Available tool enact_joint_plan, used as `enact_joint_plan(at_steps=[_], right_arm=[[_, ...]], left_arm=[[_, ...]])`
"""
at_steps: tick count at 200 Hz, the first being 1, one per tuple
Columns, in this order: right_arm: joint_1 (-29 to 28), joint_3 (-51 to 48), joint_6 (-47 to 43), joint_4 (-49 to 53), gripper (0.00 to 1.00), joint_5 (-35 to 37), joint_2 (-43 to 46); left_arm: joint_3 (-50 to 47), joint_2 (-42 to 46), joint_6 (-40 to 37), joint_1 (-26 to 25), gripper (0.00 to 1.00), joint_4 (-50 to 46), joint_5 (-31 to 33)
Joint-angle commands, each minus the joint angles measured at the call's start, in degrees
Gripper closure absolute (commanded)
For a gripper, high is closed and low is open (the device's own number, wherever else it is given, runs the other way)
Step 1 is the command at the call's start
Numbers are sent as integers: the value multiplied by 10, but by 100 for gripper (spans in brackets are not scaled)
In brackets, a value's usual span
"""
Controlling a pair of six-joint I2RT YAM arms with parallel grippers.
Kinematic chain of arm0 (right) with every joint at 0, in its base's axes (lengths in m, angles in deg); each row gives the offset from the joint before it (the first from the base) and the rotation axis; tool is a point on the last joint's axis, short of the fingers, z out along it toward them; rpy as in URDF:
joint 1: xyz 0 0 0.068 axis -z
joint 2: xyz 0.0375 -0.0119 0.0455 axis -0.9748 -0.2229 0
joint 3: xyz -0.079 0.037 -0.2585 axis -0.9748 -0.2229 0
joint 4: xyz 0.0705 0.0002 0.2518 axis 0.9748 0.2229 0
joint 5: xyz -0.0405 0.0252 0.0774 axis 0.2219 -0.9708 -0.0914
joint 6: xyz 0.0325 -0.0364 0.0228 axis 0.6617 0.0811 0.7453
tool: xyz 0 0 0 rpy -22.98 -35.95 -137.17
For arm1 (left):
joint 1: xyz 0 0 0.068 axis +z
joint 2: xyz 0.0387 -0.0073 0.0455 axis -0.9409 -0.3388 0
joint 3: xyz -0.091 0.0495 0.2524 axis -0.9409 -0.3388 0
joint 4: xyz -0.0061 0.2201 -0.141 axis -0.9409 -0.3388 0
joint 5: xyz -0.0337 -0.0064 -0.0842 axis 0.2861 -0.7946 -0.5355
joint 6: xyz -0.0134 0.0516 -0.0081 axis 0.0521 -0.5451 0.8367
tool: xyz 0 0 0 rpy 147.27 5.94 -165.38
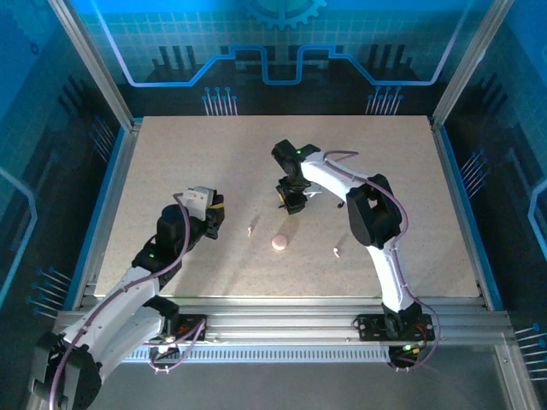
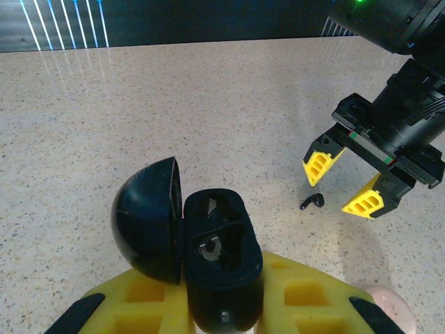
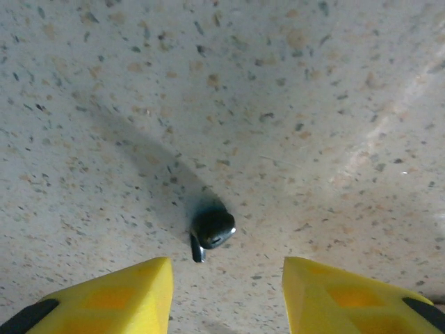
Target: Insert the wireless bluetooth earbuds into the charging case
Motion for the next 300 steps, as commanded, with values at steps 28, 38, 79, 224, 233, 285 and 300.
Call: enact_joint_plan(at_steps=[28, 38, 79, 224, 233, 285, 300], right_arm=[[11, 44, 17, 30, 57, 2, -38], [12, 52, 16, 29, 58, 0, -50], [15, 69, 19, 38, 60, -9, -72], [11, 30, 10, 24, 77, -4, -44], [10, 24, 5, 24, 77, 3, -25], [2, -67, -19, -7, 77, 38, 76], [1, -109, -26, -25, 77, 48, 115]], left_arm=[[-3, 4, 8, 7, 80, 19, 8], [-2, 3, 6, 8, 80, 18, 9], [0, 5, 1, 10, 80, 11, 13], [-1, 2, 7, 12, 80, 12, 1], [-2, 3, 8, 12, 80, 14, -3], [-6, -14, 18, 10, 81, 38, -58], [-7, -25, 20, 5, 81, 52, -82]])
